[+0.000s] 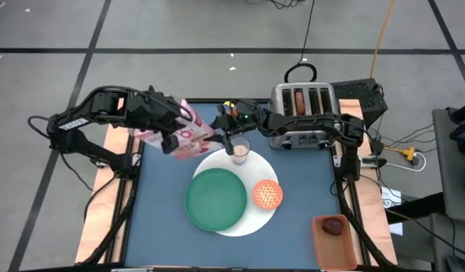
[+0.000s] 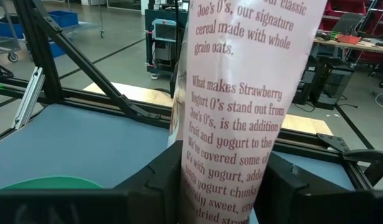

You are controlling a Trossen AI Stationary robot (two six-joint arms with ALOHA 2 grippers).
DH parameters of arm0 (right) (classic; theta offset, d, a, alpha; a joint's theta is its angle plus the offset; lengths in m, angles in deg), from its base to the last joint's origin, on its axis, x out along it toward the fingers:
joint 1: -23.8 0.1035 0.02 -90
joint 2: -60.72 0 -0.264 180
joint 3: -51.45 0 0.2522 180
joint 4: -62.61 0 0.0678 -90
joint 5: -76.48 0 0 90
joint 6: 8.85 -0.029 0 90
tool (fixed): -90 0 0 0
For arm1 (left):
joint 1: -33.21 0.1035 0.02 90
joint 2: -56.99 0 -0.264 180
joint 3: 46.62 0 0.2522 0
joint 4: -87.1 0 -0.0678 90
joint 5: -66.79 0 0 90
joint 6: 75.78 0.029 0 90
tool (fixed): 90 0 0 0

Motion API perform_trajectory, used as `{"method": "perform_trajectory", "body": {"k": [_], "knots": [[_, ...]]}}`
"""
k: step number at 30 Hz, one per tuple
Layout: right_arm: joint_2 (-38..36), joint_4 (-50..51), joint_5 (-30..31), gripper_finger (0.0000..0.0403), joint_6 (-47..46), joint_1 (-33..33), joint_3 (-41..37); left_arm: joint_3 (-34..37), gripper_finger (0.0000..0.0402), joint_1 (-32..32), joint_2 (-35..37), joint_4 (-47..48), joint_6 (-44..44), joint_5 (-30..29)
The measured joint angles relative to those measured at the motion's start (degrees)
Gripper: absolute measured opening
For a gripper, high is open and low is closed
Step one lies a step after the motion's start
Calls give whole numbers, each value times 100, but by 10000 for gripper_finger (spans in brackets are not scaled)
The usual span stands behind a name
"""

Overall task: Arrange a breakfast setting
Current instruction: Pour the cereal from the cereal box into the orange bowl

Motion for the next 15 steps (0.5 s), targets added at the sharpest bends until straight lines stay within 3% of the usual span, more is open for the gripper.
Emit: {"method": "perform_trajectory", "body": {"k": [10,15], "knots": [[0,33,-10,140,-3,0,-7,-7,39,48,-103,107,-318,-21],[0,20,-17,140,-2,0,-7,-7,61,47,-130,80,132,-34]]}}
